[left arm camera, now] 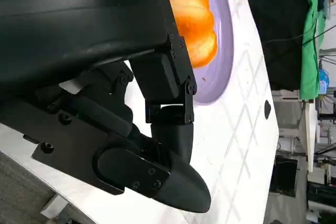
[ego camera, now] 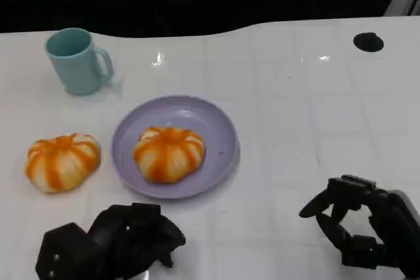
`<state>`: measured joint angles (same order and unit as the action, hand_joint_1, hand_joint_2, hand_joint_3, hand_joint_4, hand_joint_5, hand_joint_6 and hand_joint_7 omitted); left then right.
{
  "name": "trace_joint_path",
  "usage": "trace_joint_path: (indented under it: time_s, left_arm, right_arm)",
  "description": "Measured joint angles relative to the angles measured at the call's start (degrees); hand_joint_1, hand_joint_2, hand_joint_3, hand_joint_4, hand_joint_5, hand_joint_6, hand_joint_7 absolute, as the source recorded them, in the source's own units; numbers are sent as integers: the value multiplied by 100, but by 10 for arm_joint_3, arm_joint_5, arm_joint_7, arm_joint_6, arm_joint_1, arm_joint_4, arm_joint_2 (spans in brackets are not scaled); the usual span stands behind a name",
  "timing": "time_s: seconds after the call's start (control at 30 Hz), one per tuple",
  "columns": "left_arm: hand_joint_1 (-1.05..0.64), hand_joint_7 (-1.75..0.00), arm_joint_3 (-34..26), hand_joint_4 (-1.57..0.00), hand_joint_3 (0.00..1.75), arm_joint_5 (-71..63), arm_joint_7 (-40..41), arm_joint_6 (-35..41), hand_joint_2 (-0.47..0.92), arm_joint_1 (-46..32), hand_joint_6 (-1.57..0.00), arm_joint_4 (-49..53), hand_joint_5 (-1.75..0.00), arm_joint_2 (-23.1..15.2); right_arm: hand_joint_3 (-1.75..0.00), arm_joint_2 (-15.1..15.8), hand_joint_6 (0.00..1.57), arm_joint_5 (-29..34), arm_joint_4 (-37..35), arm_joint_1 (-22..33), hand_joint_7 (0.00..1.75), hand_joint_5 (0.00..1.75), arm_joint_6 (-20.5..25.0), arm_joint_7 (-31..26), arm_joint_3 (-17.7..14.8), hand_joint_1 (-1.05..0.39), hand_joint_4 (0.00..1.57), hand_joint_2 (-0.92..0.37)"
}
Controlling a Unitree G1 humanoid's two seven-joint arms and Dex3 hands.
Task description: Grasp the bread from the table and place it into the plate.
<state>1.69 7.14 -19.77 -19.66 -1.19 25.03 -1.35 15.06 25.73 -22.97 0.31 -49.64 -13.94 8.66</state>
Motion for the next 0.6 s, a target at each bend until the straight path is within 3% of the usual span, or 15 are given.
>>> trace_joint_path:
  time_s: [0.6]
  left_arm:
    - [-105, -75, -2, -89, 1, 1, 0, -1, 86, 0, -130, 2, -151, -5]
  right_arm:
    - [-102, -13, 64, 41, -60, -22, 146, 175, 7, -43, 3, -36, 77, -56]
